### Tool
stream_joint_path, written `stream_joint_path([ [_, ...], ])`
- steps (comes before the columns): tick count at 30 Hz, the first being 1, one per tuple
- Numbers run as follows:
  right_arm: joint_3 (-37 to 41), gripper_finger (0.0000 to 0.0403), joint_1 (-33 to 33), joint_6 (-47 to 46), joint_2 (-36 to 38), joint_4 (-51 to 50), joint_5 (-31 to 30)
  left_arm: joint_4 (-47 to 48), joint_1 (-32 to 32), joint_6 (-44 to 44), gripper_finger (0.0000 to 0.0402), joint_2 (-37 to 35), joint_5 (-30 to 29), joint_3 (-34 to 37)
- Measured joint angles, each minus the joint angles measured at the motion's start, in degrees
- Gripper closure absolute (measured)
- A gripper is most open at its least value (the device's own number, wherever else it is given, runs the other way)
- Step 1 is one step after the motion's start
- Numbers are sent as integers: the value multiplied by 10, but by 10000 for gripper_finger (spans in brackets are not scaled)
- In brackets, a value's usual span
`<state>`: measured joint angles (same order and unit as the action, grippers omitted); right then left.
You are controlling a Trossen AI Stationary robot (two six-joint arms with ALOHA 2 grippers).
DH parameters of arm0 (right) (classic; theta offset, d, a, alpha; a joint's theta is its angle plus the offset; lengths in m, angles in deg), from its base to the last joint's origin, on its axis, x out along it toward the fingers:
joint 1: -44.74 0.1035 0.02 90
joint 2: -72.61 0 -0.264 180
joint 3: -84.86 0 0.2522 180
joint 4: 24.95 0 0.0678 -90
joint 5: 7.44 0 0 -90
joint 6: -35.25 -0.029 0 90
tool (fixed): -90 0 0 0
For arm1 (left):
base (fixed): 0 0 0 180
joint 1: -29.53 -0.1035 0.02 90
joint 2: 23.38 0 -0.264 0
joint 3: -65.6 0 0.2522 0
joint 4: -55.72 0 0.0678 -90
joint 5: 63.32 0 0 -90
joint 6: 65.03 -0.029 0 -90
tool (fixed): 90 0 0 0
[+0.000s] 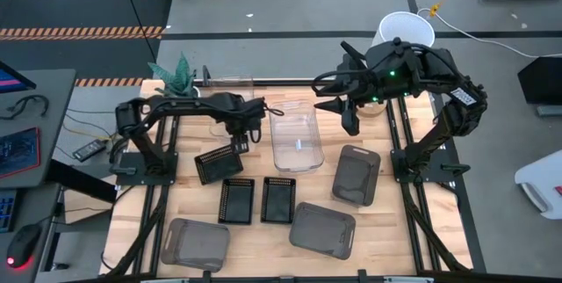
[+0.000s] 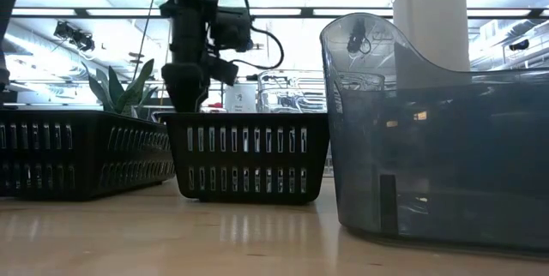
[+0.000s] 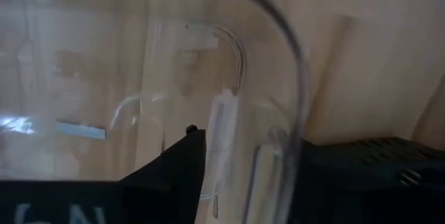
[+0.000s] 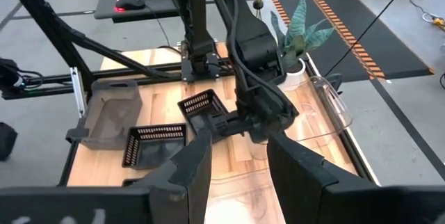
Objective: Stack baskets by color
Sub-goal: Stack the left transparent bin on the transparent bins
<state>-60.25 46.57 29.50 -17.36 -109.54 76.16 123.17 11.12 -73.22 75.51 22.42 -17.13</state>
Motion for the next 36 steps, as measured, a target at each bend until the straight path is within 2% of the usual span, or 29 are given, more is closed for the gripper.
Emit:
stream_joint_path([
  [5, 0, 258, 8, -7, 0, 0, 0, -3, 0, 0, 250, 16, -14, 0],
  [9, 0, 258, 15, -17, 0, 0, -1, -5, 0, 0, 285, 25, -15, 0],
  [12, 0, 258, 22, -21, 0, 0, -13, -18, 0, 0, 326, 25, -14, 1],
  [15, 0, 258, 30, -21, 0, 0, -19, -21, 0, 0, 383, 25, -15, 1],
  [16, 0, 258, 32, -22, 0, 0, -19, -21, -1, 0, 389, 25, -15, 1],
  [22, 0, 258, 42, -23, 0, 0, -21, -9, -1, 15, 395, 22, -17, 0],
  [27, 0, 258, 44, -29, 0, 0, -42, 38, 10, 17, 396, 22, -22, -23],
  [36, 0, 258, 44, -38, 0, -24, -94, 158, 32, 22, 397, 22, -38, -171],
])
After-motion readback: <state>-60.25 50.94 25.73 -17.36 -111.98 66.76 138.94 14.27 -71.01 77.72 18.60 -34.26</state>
